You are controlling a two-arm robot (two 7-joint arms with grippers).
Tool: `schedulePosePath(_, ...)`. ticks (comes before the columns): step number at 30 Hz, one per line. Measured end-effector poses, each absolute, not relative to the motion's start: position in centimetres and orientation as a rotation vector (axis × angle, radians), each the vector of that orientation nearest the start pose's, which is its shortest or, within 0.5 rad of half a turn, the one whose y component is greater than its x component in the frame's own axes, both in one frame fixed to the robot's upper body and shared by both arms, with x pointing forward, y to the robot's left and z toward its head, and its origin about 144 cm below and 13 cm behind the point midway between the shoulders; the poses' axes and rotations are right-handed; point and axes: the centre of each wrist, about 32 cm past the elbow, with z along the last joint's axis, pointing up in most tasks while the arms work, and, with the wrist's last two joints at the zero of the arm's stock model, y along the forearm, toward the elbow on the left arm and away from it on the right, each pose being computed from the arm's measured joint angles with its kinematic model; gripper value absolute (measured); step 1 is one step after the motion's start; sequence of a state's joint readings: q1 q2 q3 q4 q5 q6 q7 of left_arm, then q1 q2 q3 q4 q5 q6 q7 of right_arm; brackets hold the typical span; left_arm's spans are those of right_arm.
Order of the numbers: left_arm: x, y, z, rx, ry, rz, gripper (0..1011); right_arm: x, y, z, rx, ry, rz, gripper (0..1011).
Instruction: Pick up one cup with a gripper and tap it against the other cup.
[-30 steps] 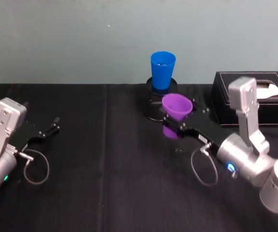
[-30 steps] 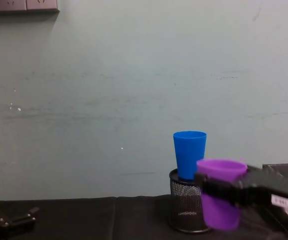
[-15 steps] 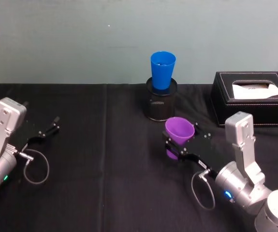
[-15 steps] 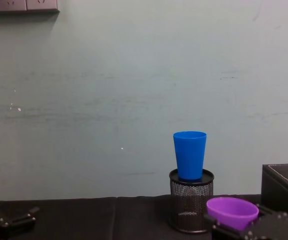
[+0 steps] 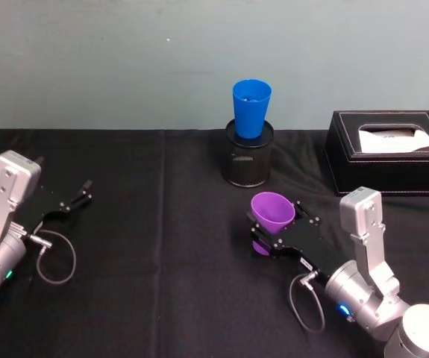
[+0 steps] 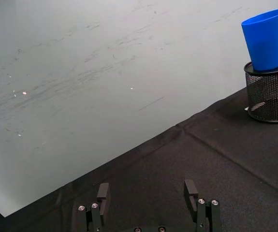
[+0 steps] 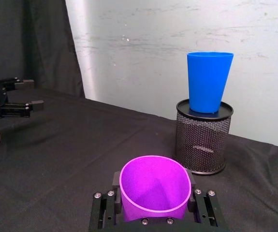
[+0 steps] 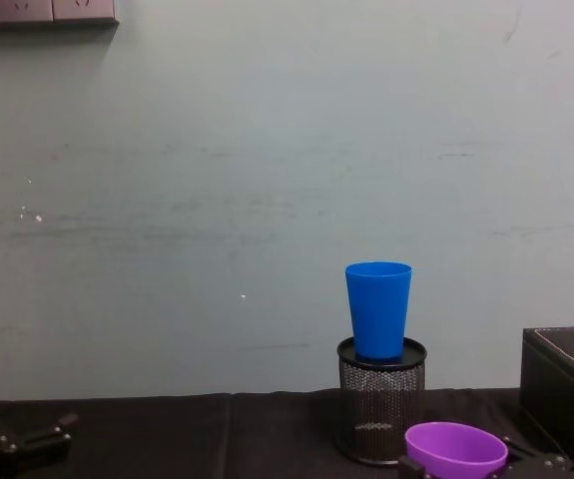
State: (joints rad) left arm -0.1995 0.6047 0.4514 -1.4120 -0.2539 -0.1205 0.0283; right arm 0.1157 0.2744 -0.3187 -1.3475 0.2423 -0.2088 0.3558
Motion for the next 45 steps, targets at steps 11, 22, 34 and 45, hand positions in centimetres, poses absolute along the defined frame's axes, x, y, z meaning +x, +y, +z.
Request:
schedulePosePath(11,48.9,31.0,114.0,0.305,-0.285,1.248,1000,47.7,-22.8,109.5,-0.035,-0.048,-0.953,734)
schedulePosePath(22,48.9,31.0,114.0,0.305,-0.285,1.248,1000,47.8,-22.7,109.4,-0.035,-0.043,-0.947,764)
schedulePosePath(34,48.9,31.0,114.0,0.305,-0.285,1.248,1000,47.8,-22.7,109.5,-0.036,-0.044,-0.950,1004)
schedulePosePath(45,48.9,31.0,114.0,0.304,-0.285,1.248,1000,47.5,-22.8,110.5,-0.012,-0.098,-0.922,1004)
